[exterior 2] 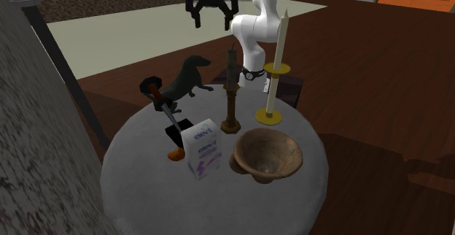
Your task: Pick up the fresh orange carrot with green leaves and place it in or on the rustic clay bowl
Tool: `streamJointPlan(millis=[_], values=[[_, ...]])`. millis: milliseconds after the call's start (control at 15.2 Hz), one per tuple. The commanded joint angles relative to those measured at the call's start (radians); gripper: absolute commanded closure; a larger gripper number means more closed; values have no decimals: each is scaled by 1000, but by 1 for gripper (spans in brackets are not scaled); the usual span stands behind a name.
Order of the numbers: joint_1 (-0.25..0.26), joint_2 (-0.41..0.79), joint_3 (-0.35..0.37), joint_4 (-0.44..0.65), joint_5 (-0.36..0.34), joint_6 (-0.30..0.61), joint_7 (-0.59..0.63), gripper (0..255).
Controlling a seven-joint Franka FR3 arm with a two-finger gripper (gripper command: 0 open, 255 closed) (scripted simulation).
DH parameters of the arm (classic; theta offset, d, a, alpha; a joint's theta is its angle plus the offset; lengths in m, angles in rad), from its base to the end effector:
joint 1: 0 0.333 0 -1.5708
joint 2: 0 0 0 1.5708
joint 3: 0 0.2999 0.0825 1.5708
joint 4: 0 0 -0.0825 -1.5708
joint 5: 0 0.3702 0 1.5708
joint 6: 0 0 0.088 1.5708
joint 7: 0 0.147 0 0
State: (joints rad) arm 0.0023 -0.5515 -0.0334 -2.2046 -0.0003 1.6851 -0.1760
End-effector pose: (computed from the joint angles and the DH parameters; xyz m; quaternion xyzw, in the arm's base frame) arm 0.3813 -0.0136 0.5392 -0.9970 -0.0747 -0.0167 0.0070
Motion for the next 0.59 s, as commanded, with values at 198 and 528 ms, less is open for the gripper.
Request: streamJointPlan(millis=[198, 528], values=[[6, 203, -10, 104, 3, 65, -28, 0], [8, 412, -20, 245, 11, 98, -59, 0]])
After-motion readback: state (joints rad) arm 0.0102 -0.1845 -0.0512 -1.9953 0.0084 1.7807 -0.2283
